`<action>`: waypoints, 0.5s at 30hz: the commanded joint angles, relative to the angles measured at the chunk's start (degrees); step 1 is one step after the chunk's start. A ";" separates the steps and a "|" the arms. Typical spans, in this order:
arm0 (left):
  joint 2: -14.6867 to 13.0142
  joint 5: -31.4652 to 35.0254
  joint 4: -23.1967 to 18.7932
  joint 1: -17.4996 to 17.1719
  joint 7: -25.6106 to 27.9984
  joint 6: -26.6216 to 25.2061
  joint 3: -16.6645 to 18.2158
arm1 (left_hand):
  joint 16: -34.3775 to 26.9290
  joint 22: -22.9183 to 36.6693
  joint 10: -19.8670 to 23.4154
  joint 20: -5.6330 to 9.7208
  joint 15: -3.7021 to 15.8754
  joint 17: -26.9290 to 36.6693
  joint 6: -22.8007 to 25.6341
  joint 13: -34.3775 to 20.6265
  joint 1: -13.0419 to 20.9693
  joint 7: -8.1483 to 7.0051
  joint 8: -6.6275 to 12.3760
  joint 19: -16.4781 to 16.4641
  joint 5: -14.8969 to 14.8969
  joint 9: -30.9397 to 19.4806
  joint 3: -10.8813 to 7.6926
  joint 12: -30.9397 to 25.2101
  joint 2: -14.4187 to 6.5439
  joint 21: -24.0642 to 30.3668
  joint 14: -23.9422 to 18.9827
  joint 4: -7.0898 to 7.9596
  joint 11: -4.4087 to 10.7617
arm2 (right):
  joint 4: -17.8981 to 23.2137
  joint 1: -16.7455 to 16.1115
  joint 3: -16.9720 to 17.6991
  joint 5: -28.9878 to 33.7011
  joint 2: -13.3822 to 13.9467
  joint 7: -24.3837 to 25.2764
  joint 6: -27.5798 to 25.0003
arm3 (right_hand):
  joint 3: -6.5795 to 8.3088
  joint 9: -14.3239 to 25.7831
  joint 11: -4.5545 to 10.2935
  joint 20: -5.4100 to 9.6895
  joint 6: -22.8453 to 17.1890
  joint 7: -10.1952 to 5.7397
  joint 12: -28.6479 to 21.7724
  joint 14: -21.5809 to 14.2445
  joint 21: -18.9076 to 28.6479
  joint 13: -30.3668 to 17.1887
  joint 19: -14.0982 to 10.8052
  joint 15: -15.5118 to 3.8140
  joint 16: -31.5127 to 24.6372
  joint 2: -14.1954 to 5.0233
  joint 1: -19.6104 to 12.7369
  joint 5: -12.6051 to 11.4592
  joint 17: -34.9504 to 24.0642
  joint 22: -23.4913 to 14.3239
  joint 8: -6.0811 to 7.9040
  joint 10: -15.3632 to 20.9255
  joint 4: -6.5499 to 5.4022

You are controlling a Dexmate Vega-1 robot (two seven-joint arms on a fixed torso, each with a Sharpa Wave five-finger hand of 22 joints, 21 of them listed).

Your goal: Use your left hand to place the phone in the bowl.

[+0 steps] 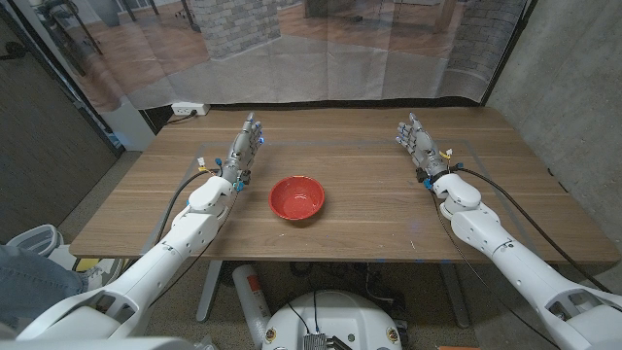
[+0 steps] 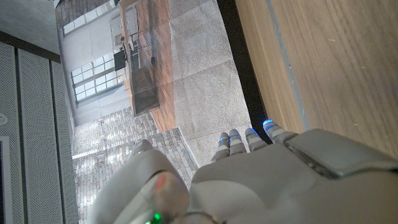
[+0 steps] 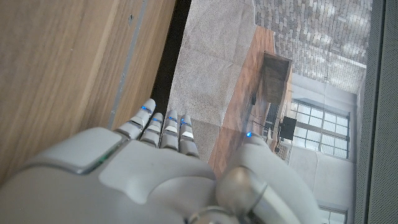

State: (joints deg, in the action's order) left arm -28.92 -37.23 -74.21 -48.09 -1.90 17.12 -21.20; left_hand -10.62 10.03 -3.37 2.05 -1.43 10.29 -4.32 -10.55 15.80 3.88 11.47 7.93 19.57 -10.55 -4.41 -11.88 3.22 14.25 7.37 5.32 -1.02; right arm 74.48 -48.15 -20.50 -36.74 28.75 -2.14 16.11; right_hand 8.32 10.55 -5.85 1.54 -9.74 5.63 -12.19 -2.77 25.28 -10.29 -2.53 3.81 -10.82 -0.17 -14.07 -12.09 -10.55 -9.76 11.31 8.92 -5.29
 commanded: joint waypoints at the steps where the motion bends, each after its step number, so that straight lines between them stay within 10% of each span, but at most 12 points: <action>1: 0.69 -0.09 1.24 0.32 -0.68 0.88 -0.14 | -0.36 0.13 -0.38 0.59 -0.04 0.26 -0.21 -0.19 0.50 0.09 0.48 0.41 0.35 -0.27 -0.03 -0.23 -0.02 0.17 0.53 0.37 0.03 | 0.68 -0.15 1.54 1.62 -0.99 -0.85 -1.84 | 0.42 0.17 -0.06 0.06 -0.34 -0.08 -0.11 -0.15 0.18 -0.24 -0.42 0.28 -0.36 0.02 -0.50 -0.33 -0.12 -0.31 0.17 0.31 0.05; 15: 0.18 0.10 0.45 0.73 -1.56 1.09 -0.17 | -0.53 0.15 0.21 0.52 -0.12 0.26 0.18 -0.20 0.70 0.10 0.53 0.10 0.38 -0.28 0.00 -0.38 -0.39 -0.02 -0.05 0.36 -0.23 | 1.94 -1.55 3.07 2.57 -1.40 -0.66 -2.96 | 0.33 0.17 -0.10 -0.03 -0.16 -0.09 -0.07 -0.01 -0.20 -0.24 -0.44 0.37 -0.28 -0.05 -0.46 -0.26 -0.14 -0.32 0.04 0.29 0.11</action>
State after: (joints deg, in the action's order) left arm -28.24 -37.12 -72.97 -47.52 -2.57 18.16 -21.39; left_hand -10.84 10.02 -3.36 2.04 -1.43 10.28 -4.31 -10.55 16.03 3.88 11.47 7.93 19.57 -10.54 -4.41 -11.88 3.00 14.25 7.36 5.31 -1.01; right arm 75.48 -48.81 -18.62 -34.84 27.59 -2.64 14.03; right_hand 8.32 10.54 -5.85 1.54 -9.74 5.62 -12.19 -2.77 25.28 -10.28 -2.52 3.79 -10.82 -0.17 -14.06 -12.09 -10.54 -10.02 11.31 8.92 -5.29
